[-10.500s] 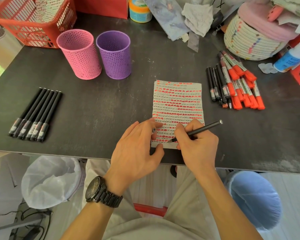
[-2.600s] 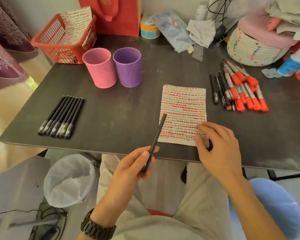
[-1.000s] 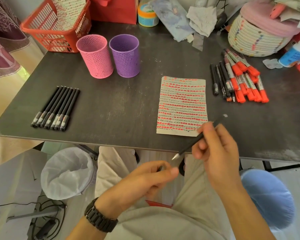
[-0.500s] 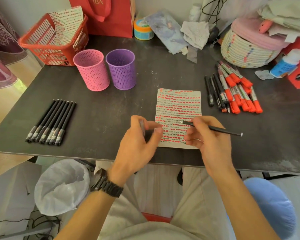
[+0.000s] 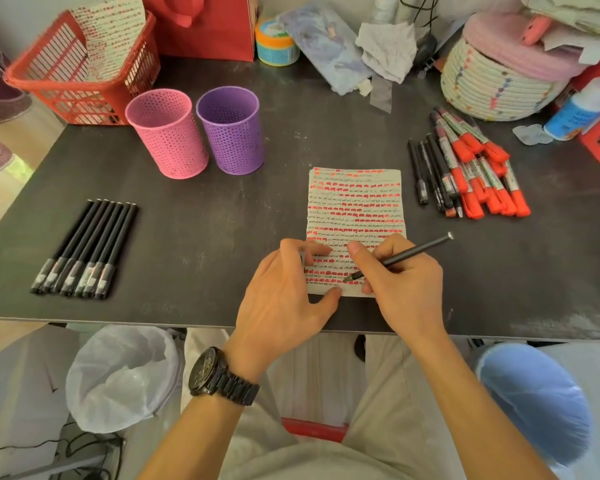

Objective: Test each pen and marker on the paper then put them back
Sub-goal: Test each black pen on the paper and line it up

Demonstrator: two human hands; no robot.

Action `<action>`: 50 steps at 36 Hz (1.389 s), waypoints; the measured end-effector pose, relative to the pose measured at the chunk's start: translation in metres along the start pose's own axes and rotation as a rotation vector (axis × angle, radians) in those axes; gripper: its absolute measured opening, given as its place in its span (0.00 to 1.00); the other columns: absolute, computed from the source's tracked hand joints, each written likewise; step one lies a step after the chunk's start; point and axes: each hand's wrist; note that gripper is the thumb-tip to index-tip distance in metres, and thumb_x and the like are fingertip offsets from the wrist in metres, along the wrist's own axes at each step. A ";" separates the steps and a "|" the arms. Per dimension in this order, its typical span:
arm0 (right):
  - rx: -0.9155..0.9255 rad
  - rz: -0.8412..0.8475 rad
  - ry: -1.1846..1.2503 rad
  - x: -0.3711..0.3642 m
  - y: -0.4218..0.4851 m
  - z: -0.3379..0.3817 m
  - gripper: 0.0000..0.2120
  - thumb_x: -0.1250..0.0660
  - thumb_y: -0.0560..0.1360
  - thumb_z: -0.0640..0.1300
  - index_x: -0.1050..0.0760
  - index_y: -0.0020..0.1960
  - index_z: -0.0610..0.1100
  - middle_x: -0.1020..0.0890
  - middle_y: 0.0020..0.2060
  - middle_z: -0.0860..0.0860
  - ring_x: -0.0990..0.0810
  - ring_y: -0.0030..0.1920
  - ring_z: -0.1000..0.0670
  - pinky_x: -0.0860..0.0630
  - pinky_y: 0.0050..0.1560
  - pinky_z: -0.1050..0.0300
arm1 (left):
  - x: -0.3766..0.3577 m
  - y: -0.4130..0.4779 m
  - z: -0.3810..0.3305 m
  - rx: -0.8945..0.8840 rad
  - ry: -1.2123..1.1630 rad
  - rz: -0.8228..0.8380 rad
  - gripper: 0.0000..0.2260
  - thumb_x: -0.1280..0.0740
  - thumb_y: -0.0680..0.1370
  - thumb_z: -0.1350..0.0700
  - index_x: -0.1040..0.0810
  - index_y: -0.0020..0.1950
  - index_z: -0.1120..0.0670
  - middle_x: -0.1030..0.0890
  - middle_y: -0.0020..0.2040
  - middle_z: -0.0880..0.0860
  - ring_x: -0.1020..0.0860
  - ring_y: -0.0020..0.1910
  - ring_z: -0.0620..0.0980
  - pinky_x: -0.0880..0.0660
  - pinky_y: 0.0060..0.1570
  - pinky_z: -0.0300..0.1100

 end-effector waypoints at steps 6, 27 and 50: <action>-0.008 -0.004 -0.026 -0.002 -0.001 -0.007 0.14 0.25 0.75 0.43 0.26 0.33 0.45 0.20 0.24 0.56 0.19 0.27 0.59 0.27 0.33 0.72 | -0.001 0.000 0.002 0.032 -0.025 0.005 0.25 0.27 0.72 0.42 0.36 0.63 0.44 0.30 0.58 0.34 0.33 0.56 0.35 0.35 0.52 0.29; 0.009 0.026 -0.064 -0.003 -0.002 -0.007 0.12 0.27 0.75 0.41 0.25 0.35 0.42 0.19 0.25 0.53 0.19 0.27 0.59 0.27 0.34 0.73 | -0.001 0.000 0.002 0.033 -0.038 -0.006 0.25 0.26 0.71 0.43 0.37 0.60 0.42 0.29 0.57 0.34 0.32 0.54 0.36 0.31 0.52 0.34; 0.003 0.020 -0.053 -0.002 -0.001 -0.008 0.13 0.28 0.75 0.40 0.27 0.34 0.43 0.20 0.26 0.52 0.19 0.26 0.59 0.28 0.32 0.73 | -0.001 0.001 0.002 0.050 -0.047 0.008 0.25 0.26 0.71 0.43 0.36 0.61 0.44 0.30 0.55 0.35 0.31 0.54 0.38 0.30 0.52 0.36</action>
Point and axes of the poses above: each hand's wrist, its own y-axis towards the middle knuckle, its own x-axis out of the back of the hand, z = x × y
